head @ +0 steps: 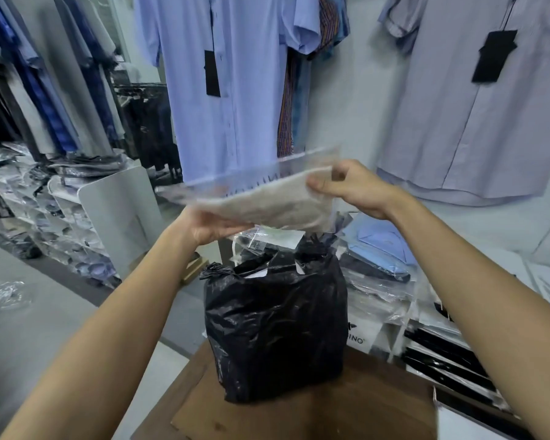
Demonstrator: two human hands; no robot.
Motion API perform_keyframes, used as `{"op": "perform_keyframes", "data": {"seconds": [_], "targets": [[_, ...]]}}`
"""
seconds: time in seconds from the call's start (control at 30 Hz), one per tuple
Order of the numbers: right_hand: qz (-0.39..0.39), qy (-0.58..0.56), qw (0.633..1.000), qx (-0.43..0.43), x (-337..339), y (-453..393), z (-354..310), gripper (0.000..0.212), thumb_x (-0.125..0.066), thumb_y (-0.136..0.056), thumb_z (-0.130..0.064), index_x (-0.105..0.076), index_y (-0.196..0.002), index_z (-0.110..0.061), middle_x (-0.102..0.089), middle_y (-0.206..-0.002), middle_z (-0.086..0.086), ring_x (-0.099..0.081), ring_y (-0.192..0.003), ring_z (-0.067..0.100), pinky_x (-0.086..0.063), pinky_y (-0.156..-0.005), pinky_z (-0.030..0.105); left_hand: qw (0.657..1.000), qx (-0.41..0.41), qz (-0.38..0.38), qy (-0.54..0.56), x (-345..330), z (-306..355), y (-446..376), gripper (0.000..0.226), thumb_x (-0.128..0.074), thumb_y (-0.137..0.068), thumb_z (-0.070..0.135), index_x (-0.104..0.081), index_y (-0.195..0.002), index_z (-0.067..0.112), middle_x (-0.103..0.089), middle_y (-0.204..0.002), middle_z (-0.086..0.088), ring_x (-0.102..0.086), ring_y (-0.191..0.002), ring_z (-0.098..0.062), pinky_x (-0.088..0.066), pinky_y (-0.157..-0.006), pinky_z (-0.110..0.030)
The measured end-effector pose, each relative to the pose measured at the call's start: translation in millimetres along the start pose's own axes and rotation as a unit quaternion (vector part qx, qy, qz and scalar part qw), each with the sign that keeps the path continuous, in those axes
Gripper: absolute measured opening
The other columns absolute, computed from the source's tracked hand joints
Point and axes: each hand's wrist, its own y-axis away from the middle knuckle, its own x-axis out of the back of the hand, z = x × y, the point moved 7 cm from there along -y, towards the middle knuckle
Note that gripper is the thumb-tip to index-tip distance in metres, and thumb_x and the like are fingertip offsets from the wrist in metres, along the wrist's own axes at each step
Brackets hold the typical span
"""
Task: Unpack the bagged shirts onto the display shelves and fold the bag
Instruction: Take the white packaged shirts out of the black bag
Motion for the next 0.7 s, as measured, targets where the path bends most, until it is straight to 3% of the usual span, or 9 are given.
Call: {"op": "perform_keyframes", "data": {"seconds": [0.03, 0.1, 0.17, 0.23, 0.33, 0.43, 0.53, 0.6, 0.7], "targets": [[-0.034, 0.053, 0.998, -0.007, -1, 7, 0, 0.042, -0.078, -0.082, -0.035, -0.071, -0.118, -0.014, -0.072, -0.085, -0.015, -0.066, -0.074, 0.0, -0.049, -0.072, 0.019, 1.0, -0.014, 0.006, 0.009, -3, 4, 0, 0.016, -0.045, -0.107, 0.014, -0.06, -0.11, 0.01, -0.063, -0.106, -0.007, -0.075, -0.066, -0.004, -0.06, -0.063, -0.021], [-0.085, 0.135, 0.987, -0.032, -4, 17, 4, 0.033, -0.081, -0.081, -0.036, -0.073, -0.112, -0.029, -0.071, -0.085, -0.014, -0.065, -0.074, 0.004, -0.05, -0.068, 0.019, 0.999, -0.012, -0.032, -0.006, -5, 8, -4, 0.016, -0.048, -0.103, 0.003, -0.056, -0.097, 0.016, -0.06, -0.096, -0.004, -0.071, -0.06, -0.003, -0.057, -0.057, -0.019], [-0.102, 0.199, 0.971, -0.083, -2, 24, 18, 0.061, -0.085, -0.065, -0.054, -0.067, -0.122, -0.04, -0.059, -0.123, -0.001, -0.064, -0.1, 0.013, -0.053, -0.089, 0.028, 0.996, -0.03, -0.086, -0.016, -6, 11, -5, 0.03, -0.053, -0.096, -0.004, -0.058, -0.11, 0.022, -0.069, -0.102, -0.007, -0.074, -0.082, -0.019, -0.061, -0.073, -0.031], [-0.079, 0.211, 0.962, -0.152, 5, 31, 36, 0.101, -0.088, -0.049, -0.069, -0.052, -0.14, -0.044, -0.035, -0.142, -0.001, -0.055, -0.114, 0.016, -0.049, -0.096, 0.032, 0.992, -0.047, -0.117, -0.021, -9, 12, -8, 0.06, -0.057, -0.09, -0.009, -0.059, -0.13, 0.036, -0.072, -0.117, -0.009, -0.072, -0.099, -0.029, -0.06, -0.081, -0.04], [-0.084, 0.087, 0.963, -0.243, 13, 42, 73, 0.135, -0.089, -0.034, -0.076, -0.036, -0.153, -0.041, -0.031, -0.158, -0.004, -0.047, -0.134, 0.028, -0.055, -0.096, 0.048, 0.977, -0.112, -0.163, -0.074, -27, 14, -6, 0.083, -0.051, -0.091, -0.018, -0.048, -0.144, 0.047, -0.065, -0.132, -0.013, -0.07, -0.107, -0.028, -0.061, -0.079, -0.034], [-0.163, -0.074, 0.941, -0.288, 5, 56, 104, 0.121, -0.095, -0.052, -0.058, -0.033, -0.155, -0.042, -0.027, -0.163, 0.0, -0.051, -0.127, 0.043, -0.055, -0.095, 0.056, 0.975, -0.141, -0.164, -0.055, -35, 20, -5, 0.085, -0.043, -0.091, -0.023, -0.049, -0.143, 0.044, -0.061, -0.129, -0.011, -0.071, -0.101, -0.02, -0.06, -0.077, -0.028], [-0.228, -0.198, 0.916, -0.263, -5, 65, 112, 0.083, -0.081, -0.083, -0.035, -0.037, -0.153, -0.045, -0.027, -0.165, 0.008, -0.049, -0.135, 0.048, -0.044, -0.105, 0.068, 0.976, -0.139, -0.16, -0.04, -36, 21, -7, 0.079, -0.044, -0.088, -0.019, -0.058, -0.138, 0.041, -0.06, -0.133, -0.014, -0.067, -0.107, -0.029, -0.058, -0.085, -0.033], [-0.244, -0.267, 0.906, -0.221, -9, 66, 108, 0.074, -0.067, -0.093, -0.027, -0.032, -0.158, -0.034, -0.025, -0.166, 0.013, -0.041, -0.141, 0.05, -0.034, -0.108, 0.073, 0.975, -0.149, -0.157, -0.052, -40, 22, -5, 0.075, -0.043, -0.087, -0.017, -0.058, -0.141, 0.032, -0.06, -0.135, -0.012, -0.067, -0.11, -0.029, -0.057, -0.09, -0.035], [-0.223, -0.346, 0.899, -0.149, -7, 68, 94, 0.108, -0.086, -0.072, -0.043, -0.029, -0.159, -0.013, -0.034, -0.163, 0.012, -0.038, -0.146, 0.041, -0.035, -0.111, 0.069, 0.97, -0.181, -0.145, -0.071, -47, 25, 5, 0.071, -0.041, -0.086, -0.019, -0.058, -0.142, 0.02, -0.063, -0.136, 0.001, -0.067, -0.12, -0.025, -0.056, -0.095, -0.034]]}}
